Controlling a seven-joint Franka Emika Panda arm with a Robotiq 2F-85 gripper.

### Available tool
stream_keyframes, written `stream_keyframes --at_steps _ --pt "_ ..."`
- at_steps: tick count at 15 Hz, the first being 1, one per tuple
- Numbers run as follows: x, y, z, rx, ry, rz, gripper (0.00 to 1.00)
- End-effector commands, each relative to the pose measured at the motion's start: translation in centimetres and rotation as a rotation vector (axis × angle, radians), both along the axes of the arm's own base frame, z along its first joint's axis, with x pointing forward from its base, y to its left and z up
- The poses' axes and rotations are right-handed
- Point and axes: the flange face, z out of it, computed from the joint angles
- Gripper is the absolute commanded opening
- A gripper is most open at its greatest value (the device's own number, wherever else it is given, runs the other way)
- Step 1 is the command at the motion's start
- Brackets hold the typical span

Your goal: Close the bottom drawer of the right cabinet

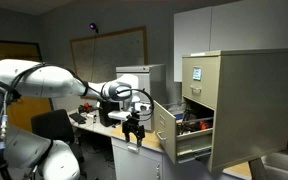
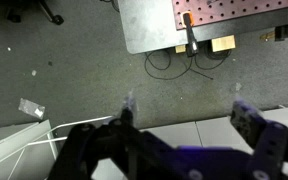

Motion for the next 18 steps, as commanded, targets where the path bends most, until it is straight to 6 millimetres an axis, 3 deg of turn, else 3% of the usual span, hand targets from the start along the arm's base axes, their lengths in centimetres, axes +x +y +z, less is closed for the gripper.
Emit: stream_keyframes --at_steps 1,18 --pt "0.02 0.01 0.04 0.0 0.0 0.0 1.0" --pt "0.4 0.14 -0.01 -0.011 -0.009 -0.004 1.0"
